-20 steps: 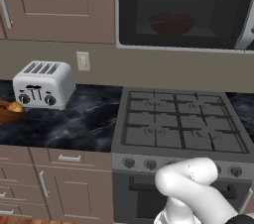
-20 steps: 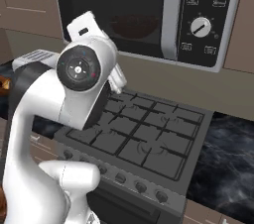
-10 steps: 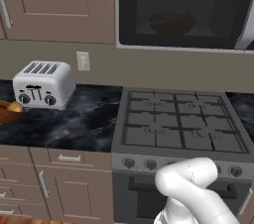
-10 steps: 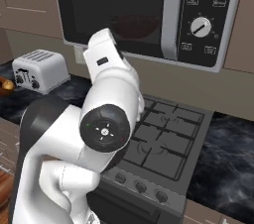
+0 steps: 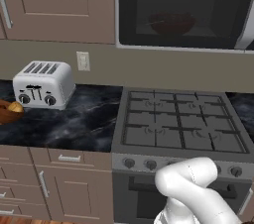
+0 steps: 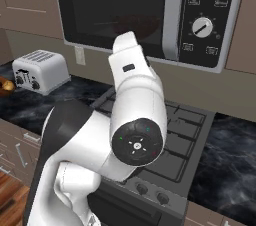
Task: Place the bowl containing the kebab skewer and fish in the microwave. Close the microwave door and press the start button to microwave the meal.
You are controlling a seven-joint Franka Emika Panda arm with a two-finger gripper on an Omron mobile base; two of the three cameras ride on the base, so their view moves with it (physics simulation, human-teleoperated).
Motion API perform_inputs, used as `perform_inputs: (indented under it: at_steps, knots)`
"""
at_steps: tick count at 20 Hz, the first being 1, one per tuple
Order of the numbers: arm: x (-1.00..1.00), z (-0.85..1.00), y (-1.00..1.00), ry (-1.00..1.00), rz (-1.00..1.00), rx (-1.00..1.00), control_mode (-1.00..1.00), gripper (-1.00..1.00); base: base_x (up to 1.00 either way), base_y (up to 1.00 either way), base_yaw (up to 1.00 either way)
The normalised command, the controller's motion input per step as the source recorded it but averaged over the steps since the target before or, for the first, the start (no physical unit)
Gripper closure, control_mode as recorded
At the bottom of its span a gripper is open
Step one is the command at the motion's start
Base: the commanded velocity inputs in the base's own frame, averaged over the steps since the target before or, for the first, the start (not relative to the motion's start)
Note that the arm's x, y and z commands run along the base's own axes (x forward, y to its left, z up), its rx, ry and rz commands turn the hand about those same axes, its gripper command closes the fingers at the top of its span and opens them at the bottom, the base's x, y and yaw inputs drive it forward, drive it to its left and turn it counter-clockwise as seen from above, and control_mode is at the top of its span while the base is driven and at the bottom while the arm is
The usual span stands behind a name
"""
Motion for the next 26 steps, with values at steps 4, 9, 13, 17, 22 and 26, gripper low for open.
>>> perform_inputs:
  at_steps: [4, 9, 13, 17, 22, 26]
  knots:
    - [0.14, -0.12, -0.38, 0.0, -0.02, 0.06, -1.0, 1.0, 0.0, 0.0, 0.0]
    - [0.39, -0.19, -0.16, 0.0, -0.01, 0.09, -1.0, 1.0, 0.0, 0.0, 0.0]
    - [0.57, -0.1, 0.0, 0.0, 0.0, 0.14, -1.0, 1.0, 0.0, 0.0, 0.0]
    - [0.48, 0.0, 0.0, 0.0, 0.0, 0.16, -1.0, 1.0, 0.0, 0.0, 0.0]
    - [0.28, 0.0, -0.1, 0.0, 0.02, 0.15, -1.0, 1.0, 0.0, 0.0, 0.0]
    - [0.22, 0.0, -0.03, 0.0, 0.06, 0.1, -1.0, 1.0, 0.0, 0.0, 0.0]
